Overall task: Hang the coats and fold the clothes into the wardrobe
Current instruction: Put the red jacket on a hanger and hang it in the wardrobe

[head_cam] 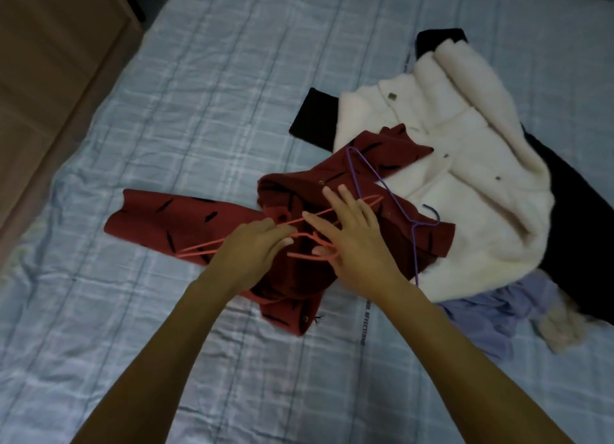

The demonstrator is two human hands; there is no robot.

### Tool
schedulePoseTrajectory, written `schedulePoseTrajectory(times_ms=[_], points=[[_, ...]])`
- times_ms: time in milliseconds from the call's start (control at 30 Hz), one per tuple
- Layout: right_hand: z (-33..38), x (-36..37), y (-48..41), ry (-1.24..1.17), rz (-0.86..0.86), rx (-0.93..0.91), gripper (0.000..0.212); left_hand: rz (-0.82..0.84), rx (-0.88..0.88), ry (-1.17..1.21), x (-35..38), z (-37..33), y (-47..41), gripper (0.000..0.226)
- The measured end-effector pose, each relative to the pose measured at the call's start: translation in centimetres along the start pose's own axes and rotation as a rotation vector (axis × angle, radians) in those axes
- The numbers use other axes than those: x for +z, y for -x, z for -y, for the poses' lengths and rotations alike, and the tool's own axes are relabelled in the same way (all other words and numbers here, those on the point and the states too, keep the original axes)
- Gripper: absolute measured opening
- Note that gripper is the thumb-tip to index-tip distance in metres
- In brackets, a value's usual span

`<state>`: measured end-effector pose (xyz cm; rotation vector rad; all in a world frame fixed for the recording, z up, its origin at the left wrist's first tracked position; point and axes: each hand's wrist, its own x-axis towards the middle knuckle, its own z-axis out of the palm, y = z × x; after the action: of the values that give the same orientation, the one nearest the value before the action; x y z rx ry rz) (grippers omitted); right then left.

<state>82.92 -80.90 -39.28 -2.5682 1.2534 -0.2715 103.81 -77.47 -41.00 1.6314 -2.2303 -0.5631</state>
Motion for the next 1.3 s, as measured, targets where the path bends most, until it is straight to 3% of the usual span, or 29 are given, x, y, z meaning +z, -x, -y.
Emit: schedulePoseTrajectory(times_ms=[100, 200, 300, 367, 533, 667, 800, 867, 967, 1033, 1100, 1167, 1300], points=[[1.2, -0.3, 0.3, -0.188, 0.005, -0.001, 0.043, -0.025, 0.029, 0.012, 0.0, -0.8, -0.1, 0.038], [1.6, -0.9, 0.9, -0.259, -0.079, 0.064, 0.030, -0.186, 0.040, -0.050, 0.6, -1.6, 0.0, 0.029], [1.3, -1.6, 1.5, -0.210, -0.246, 0.218, 0.023, -0.428, -0.127, -0.060, 0.5, -2.3, 0.1, 0.023], [0.7, -2.0, 1.9, -0.238, -0.295, 0.323, 0.022, -0.467, -0.262, -0.036, 0.5, -2.1, -0.1, 0.028], [-0.9, -2.3, 1.8, -0.158, -0.350, 0.449, 0.022, -0.222, -0.455, 0.002, 2.6, -0.1, -1.6, 0.039], [-1.6, -1.2, 1.6, -0.240, -0.354, 0.509, 0.027, 0.018, -0.619, -0.007, 6.4, 1.2, -3.8, 0.055], [-2.0, 0.1, 2.0, -0.290, -0.298, 0.539, 0.036, 0.169, -0.790, 0.087, 10.7, 2.6, -5.4, 0.088], [-2.4, 0.2, 2.5, -0.297, -0.283, 0.554, 0.037, 0.110, -0.868, 0.188, 11.7, 3.1, -6.5, 0.101], [-2.9, -0.2, 3.3, -0.287, -0.296, 0.540, 0.035, -0.182, -1.002, 0.484, 11.6, 3.5, -9.2, 0.116], [-3.2, -0.5, 3.7, -0.279, -0.324, 0.549, 0.034, -0.277, -1.090, 0.698, 11.3, 3.9, -11.1, 0.120], [-3.4, -0.6, 4.0, -0.292, -0.342, 0.562, 0.033, -0.221, -1.119, 0.764, 11.3, 4.7, -12.0, 0.110], [-3.3, -0.8, 4.2, -0.296, -0.344, 0.569, 0.032, -0.157, -1.155, 0.716, 10.8, 5.4, -11.9, 0.081], [-2.7, -2.2, 4.2, -0.306, -0.313, 0.588, 0.033, -0.235, -0.980, 0.501, 7.5, 5.1, -10.2, 0.032]])
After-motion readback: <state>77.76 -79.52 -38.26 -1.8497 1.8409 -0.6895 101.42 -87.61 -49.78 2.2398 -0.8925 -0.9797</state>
